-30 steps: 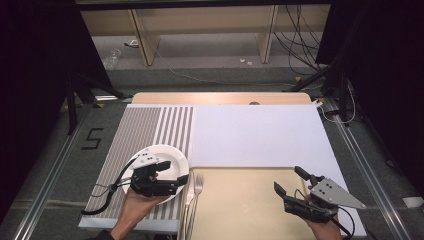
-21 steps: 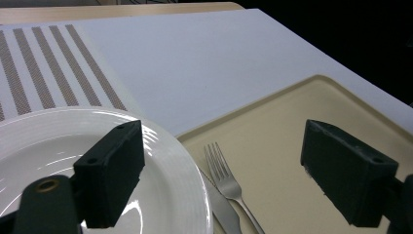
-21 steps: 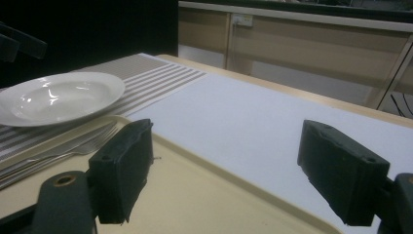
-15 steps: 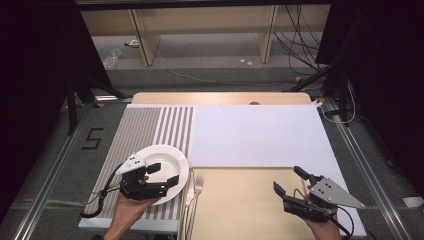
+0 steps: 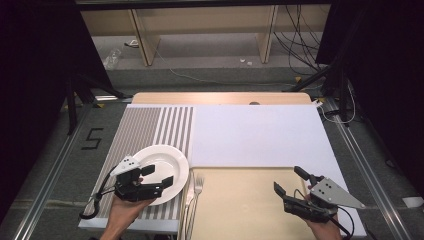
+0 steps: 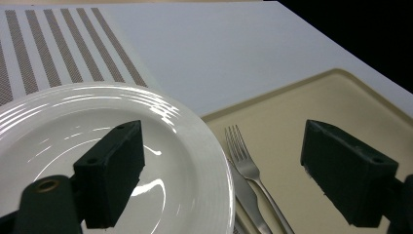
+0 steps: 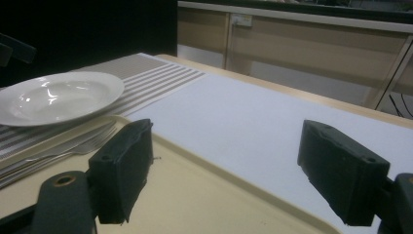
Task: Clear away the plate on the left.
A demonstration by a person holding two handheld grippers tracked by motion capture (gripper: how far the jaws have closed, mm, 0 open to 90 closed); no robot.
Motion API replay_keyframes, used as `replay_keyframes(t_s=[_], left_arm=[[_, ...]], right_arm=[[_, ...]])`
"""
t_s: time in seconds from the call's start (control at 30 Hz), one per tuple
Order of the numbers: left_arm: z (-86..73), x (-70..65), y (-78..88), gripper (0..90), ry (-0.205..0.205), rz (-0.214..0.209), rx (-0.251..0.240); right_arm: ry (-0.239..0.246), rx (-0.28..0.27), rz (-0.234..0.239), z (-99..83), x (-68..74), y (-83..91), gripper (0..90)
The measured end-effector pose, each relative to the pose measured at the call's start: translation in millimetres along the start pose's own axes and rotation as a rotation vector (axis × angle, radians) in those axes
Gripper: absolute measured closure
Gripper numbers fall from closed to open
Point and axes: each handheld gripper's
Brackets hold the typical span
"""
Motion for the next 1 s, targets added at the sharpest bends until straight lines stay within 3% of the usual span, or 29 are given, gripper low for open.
replay_keyframes(t_s=[0.27, 0.37, 0.47, 0.57, 0.8, 1.0], left_arm=[[-4.3, 8.2, 4.6, 15.9, 0.034, 0.041, -0.001], [-5.5, 12.8, 6.1, 16.0, 0.069, 0.070, 0.001], [-6.1, 17.2, 7.0, 16.0, 0.083, 0.111, 0.004], [-6.0, 22.4, 8.9, 16.1, 0.089, 0.123, 0.010], [-7.5, 36.5, 16.9, 16.0, 0.148, 0.166, -0.008], [-15.3, 51.3, 23.7, 16.0, 0.209, 0.187, 0.007]], right_arm=[[0.002, -0.010, -0.011, 0.3, 1.6, 4.3, 21.3], [0.003, -0.011, -0.017, 0.2, 1.6, 5.8, 21.4], [0.002, -0.005, -0.020, -0.1, 1.9, 7.0, 21.4], [0.002, -0.003, -0.023, -0.6, 1.9, 7.5, 21.3], [0.004, -0.001, -0.023, -0.7, 1.9, 8.2, 21.4], [0.003, -0.008, -0.023, -0.6, 2.3, 7.5, 21.4]])
Point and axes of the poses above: each handheld gripper's, and its own axes: y roughly backward along the jaws, z roughly out of its top, x roughly to its left, and after that the axes turned 5 degrees about x, right-handed
